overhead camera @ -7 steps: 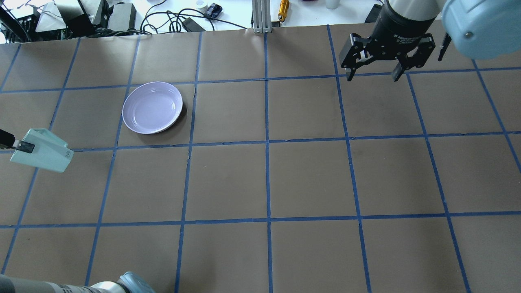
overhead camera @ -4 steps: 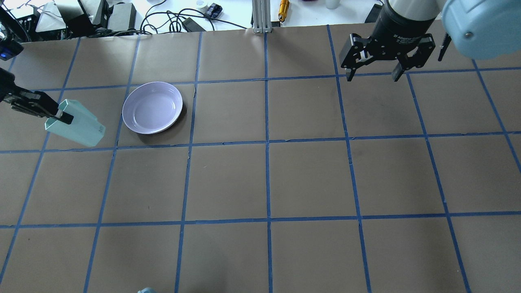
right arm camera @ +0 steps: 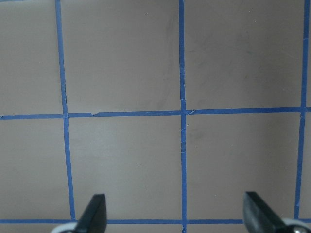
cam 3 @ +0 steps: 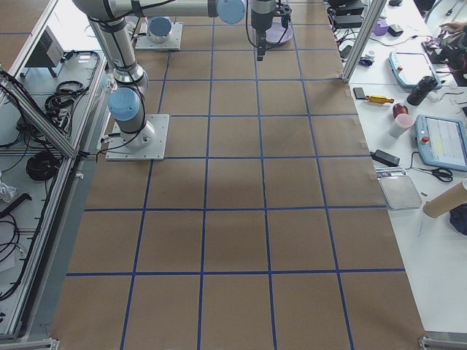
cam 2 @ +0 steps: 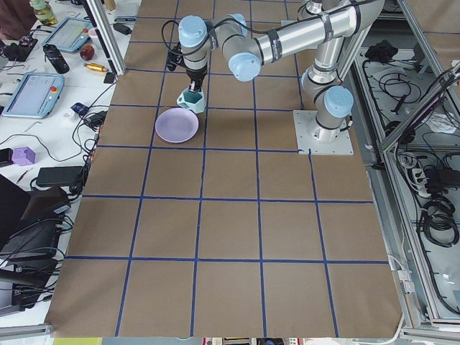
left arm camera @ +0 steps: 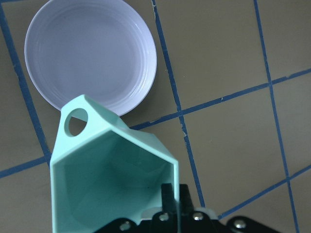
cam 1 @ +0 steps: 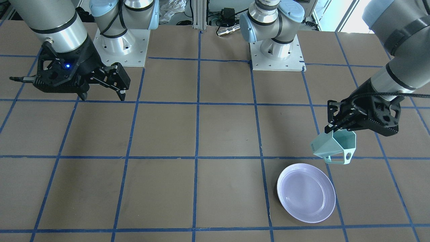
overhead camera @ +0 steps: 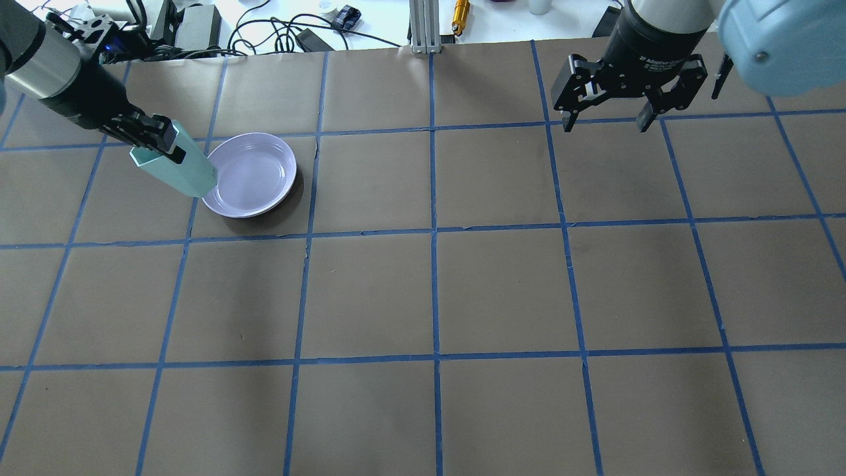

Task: Flip cup and place on plate
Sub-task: 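Carry the upright mug over the white plate and lower it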

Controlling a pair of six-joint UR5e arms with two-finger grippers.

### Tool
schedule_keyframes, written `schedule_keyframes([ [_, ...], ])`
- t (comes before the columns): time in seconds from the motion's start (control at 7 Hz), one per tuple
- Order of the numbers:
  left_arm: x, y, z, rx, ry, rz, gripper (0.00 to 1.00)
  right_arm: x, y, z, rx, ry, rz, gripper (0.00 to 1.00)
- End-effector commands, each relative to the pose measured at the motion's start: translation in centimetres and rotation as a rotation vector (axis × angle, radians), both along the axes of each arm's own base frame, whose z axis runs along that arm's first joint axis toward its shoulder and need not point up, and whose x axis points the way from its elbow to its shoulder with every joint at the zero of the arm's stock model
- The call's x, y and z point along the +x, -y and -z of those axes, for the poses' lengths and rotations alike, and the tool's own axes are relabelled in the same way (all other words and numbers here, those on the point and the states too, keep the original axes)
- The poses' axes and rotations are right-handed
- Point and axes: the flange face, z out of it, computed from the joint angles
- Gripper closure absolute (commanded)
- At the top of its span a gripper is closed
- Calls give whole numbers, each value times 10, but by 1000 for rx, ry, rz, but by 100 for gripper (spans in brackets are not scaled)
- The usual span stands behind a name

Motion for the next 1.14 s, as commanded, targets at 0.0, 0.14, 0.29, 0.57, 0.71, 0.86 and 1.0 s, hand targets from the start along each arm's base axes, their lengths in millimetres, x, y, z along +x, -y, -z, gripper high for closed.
schedule_keyframes([
  [0.0,-19,13,13,-60,54,39,100,0,0,0,0,0,1,0],
  [0.14,-22,16,28,-104,88,48,100,0,0,0,0,0,0,0],
  [0.29,-29,13,45,-115,139,63,100,0,0,0,0,0,1,0],
  [0.57,-36,23,71,-122,145,81,100,0,0,0,0,2,1,0],
  [0.71,-35,30,84,-115,143,88,100,0,0,0,0,2,1,0],
  [0.86,-34,35,99,-90,137,92,100,0,0,0,0,2,0,0],
  [1.0,-35,37,112,-70,131,96,100,0,0,0,0,0,1,0],
])
